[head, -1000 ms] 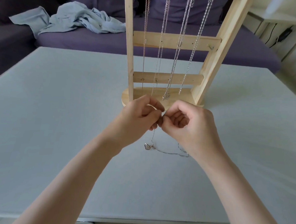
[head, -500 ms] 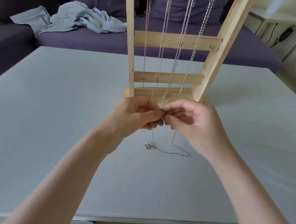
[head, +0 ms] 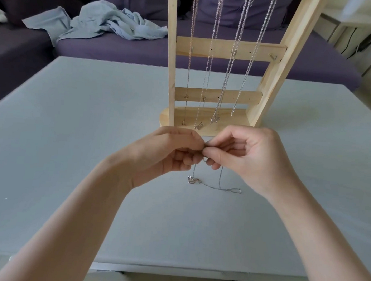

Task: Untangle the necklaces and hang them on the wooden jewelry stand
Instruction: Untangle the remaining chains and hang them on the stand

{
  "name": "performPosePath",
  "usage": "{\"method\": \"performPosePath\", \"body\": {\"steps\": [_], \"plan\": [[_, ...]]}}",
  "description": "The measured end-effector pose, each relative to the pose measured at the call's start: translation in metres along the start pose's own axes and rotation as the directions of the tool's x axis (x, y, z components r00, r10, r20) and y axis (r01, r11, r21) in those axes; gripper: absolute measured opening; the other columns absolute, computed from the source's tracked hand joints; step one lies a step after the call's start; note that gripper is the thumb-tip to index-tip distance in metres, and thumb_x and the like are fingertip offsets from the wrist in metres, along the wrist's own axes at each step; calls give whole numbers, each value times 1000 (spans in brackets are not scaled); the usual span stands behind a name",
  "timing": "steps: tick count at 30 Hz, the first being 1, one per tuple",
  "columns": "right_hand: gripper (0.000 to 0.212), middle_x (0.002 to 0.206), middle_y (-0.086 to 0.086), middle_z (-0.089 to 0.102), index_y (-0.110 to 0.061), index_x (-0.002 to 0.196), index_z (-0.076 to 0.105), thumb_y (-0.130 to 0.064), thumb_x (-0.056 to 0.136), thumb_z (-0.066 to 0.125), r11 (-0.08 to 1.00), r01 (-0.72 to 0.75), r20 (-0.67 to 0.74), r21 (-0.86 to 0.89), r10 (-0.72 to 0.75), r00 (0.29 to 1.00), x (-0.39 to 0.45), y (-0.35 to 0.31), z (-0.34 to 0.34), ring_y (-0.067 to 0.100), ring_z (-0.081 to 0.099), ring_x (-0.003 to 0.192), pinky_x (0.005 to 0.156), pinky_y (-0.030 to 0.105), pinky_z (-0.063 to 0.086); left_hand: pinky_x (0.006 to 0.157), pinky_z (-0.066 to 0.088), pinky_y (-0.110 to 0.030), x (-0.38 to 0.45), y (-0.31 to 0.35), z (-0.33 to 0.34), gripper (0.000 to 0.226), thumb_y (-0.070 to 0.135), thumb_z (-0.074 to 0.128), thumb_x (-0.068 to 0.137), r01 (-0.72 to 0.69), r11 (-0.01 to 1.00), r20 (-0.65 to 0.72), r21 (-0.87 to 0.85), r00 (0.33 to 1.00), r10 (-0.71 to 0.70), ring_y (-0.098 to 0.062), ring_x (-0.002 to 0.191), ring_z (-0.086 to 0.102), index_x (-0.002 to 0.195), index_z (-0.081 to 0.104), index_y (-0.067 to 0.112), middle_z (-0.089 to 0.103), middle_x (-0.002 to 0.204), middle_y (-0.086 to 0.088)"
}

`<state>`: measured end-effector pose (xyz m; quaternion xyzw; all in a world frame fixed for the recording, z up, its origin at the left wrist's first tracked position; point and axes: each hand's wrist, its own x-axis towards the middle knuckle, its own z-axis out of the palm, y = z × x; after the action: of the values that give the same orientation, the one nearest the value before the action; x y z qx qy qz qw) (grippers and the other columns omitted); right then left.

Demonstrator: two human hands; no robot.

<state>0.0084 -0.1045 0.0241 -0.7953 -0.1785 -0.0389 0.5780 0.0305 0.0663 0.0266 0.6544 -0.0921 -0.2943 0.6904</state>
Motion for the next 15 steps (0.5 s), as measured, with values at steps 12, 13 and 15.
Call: {"method": "performPosePath", "body": {"steps": [12,13,15], "plan": [[13,60,7,69,-3,70,63,5,73,72,958,-194,19,211,194,981,-3,0,5,18,65,54,58,23,53,55,44,-15,-1,0,-5,11,14,62,81,4,993,40,117,999,-8,-9,56,48,70,59,14,57,62,0],[13,60,7,69,-3,69,63,6,73,72,958,-194,8,210,196,981,-3,0,5,18,65,54,58,23,53,56,44,-15,-1,0,-4,12,14,62,84,-1,992,36,127,999,-4,-9,57,48,73,59,12,58,63,0],[14,60,7,69,-2,68,62,8,73,71,953,-194,-21,233,205,979,-3,0,5,17,65,52,56,22,52,57,46,-16,-2,1,-5,14,11,54,91,-11,990,16,140,1000,9,-10,59,50,79,60,9,60,65,-2]]}}
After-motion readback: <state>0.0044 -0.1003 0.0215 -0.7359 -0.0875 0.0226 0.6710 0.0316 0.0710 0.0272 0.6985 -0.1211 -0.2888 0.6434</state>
